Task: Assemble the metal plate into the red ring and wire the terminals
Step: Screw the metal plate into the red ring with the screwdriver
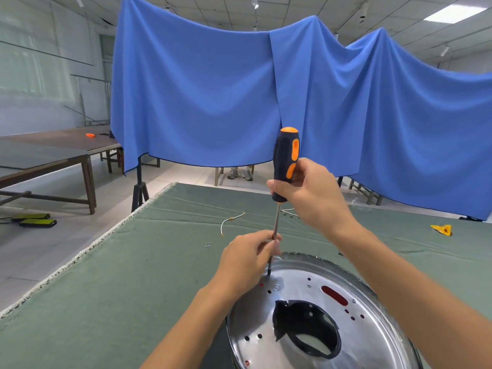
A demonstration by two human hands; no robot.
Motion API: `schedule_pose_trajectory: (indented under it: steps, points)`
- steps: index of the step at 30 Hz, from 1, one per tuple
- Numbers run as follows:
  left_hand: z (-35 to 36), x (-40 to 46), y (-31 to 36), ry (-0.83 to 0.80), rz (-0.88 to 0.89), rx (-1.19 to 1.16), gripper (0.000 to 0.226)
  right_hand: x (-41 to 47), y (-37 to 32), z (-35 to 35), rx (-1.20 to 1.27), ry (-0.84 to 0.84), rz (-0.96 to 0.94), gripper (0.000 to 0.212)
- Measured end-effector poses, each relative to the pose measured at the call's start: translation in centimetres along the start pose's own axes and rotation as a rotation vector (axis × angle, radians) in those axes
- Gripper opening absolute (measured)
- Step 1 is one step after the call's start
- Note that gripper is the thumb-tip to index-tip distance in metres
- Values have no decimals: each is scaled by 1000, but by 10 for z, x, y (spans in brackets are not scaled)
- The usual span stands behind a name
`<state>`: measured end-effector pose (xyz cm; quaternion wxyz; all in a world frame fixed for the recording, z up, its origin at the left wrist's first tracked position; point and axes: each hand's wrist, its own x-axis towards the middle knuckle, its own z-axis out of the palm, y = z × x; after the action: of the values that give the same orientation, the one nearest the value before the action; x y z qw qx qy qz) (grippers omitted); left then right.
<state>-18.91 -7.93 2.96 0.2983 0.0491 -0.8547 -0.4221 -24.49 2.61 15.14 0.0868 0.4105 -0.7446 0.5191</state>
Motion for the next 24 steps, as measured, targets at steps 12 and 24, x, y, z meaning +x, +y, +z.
schedule_pose_trajectory:
  steps: [12, 24]
  points:
    - [-1, 0, 0, -39, -9, 28, 15, 6, -2, -10, 175, -64, -17, 15]
    - [-1, -1, -1, -63, -58, 57, 13, 4, -2, -10, 105, -47, 0, 16]
